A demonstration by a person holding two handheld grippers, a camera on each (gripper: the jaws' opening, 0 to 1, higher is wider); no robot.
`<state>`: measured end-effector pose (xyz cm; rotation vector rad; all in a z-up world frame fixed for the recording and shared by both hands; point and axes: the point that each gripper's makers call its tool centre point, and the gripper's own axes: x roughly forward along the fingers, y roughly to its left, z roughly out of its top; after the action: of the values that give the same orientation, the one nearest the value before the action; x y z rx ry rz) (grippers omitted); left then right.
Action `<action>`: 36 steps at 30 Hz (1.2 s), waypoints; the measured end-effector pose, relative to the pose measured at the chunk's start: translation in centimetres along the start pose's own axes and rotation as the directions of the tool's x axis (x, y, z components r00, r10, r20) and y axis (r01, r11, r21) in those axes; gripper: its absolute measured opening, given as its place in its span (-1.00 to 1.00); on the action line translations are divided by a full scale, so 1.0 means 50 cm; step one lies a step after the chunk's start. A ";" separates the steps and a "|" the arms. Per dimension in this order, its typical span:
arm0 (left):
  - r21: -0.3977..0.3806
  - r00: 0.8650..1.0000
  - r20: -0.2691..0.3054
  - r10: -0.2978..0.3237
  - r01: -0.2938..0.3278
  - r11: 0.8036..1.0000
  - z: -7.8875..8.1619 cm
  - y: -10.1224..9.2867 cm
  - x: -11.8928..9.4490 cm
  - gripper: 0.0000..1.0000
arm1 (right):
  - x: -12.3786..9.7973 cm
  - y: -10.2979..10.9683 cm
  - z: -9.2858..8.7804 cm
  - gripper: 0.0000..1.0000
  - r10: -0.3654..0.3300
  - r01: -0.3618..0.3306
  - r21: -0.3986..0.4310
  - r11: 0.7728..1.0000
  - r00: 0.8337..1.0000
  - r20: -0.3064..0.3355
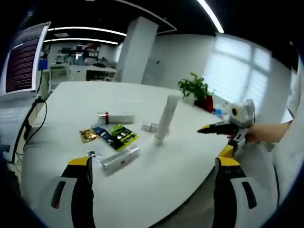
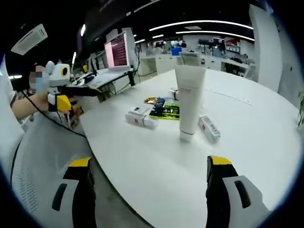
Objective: Arrange the skincare products in the storage area until every visible bottle or jar stands upright without overlapping.
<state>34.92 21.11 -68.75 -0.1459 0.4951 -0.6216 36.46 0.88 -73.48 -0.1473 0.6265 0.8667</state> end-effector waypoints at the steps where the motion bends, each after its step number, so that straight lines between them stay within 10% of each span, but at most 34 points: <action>1: 0.002 1.000 -0.001 0.004 -0.004 1.000 -0.002 0.000 -0.004 0.98 | -0.003 0.000 0.001 0.99 -0.002 0.002 0.000 1.000 1.000 -0.002; 25: 0.018 1.000 0.013 0.027 -0.027 0.999 0.004 -0.005 0.001 0.93 | -0.043 -0.070 -0.005 0.99 -0.085 0.084 -0.023 0.996 0.995 -0.055; 36: -0.014 0.999 0.030 0.039 -0.039 0.999 0.008 0.014 -0.002 0.92 | -0.048 -0.201 0.042 0.99 -0.182 0.164 -0.149 0.975 0.977 -0.110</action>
<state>35.41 21.70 -68.57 -0.1583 0.4716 -0.5772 43.80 -6.46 -71.67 -0.3795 0.6581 0.7358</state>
